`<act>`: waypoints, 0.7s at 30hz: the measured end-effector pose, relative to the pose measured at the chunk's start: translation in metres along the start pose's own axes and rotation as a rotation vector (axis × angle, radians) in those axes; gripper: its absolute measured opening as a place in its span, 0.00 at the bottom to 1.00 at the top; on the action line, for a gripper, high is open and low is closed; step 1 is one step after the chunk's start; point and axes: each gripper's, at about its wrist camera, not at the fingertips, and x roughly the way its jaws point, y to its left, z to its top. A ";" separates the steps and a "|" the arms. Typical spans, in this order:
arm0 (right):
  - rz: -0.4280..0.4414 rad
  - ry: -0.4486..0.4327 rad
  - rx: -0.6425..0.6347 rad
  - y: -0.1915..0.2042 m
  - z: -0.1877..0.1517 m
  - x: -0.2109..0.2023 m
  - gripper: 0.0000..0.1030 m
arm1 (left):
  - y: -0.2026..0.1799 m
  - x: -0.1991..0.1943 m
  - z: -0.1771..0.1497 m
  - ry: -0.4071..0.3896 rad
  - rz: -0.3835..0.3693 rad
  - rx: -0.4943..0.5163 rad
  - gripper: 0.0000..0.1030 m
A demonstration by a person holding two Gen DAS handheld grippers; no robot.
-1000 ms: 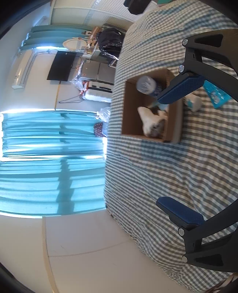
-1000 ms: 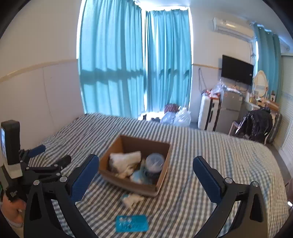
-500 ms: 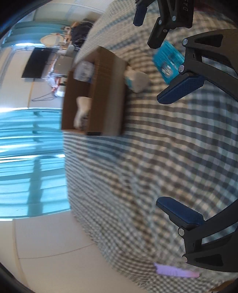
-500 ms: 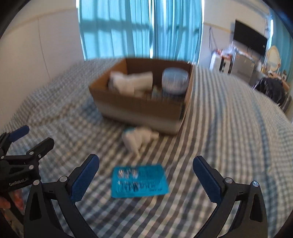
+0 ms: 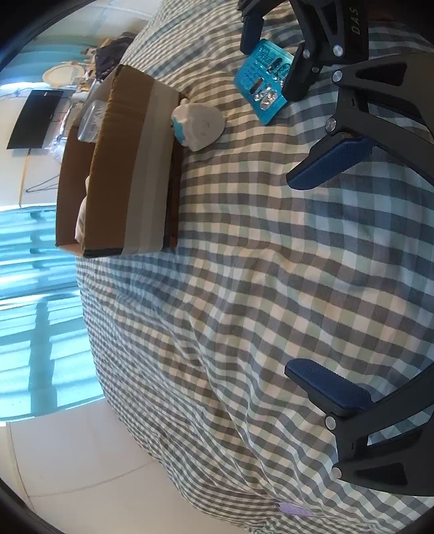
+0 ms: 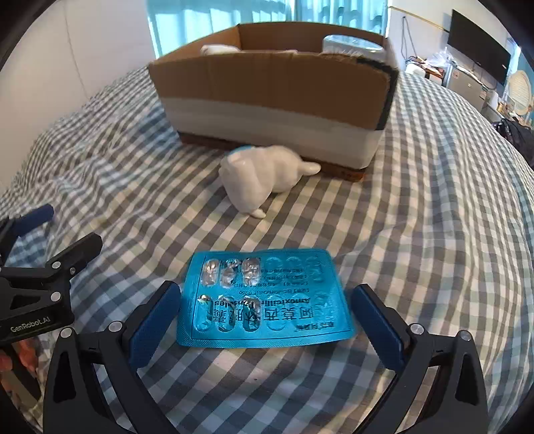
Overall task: Organize objects
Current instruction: 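Grasp the blue blister pack with the right tool, then grasp the white bear figurine with the left tool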
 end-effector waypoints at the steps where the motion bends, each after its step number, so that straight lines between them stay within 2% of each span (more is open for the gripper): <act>1: -0.002 0.002 -0.008 0.001 -0.001 0.001 1.00 | 0.000 0.000 0.000 0.001 0.001 0.001 1.00; 8: -0.022 -0.005 -0.045 0.006 -0.006 -0.002 0.96 | 0.000 -0.002 -0.002 0.004 -0.010 -0.021 1.00; 14: -0.055 -0.064 -0.026 -0.004 -0.003 -0.030 0.96 | -0.008 -0.010 0.001 0.004 -0.043 -0.045 1.00; 17: -0.083 -0.106 -0.003 -0.021 0.008 -0.053 0.96 | -0.022 -0.012 0.014 -0.010 -0.064 -0.041 1.00; 21: -0.142 -0.157 0.014 -0.049 0.030 -0.077 0.96 | -0.052 -0.009 0.042 -0.038 -0.136 -0.025 1.00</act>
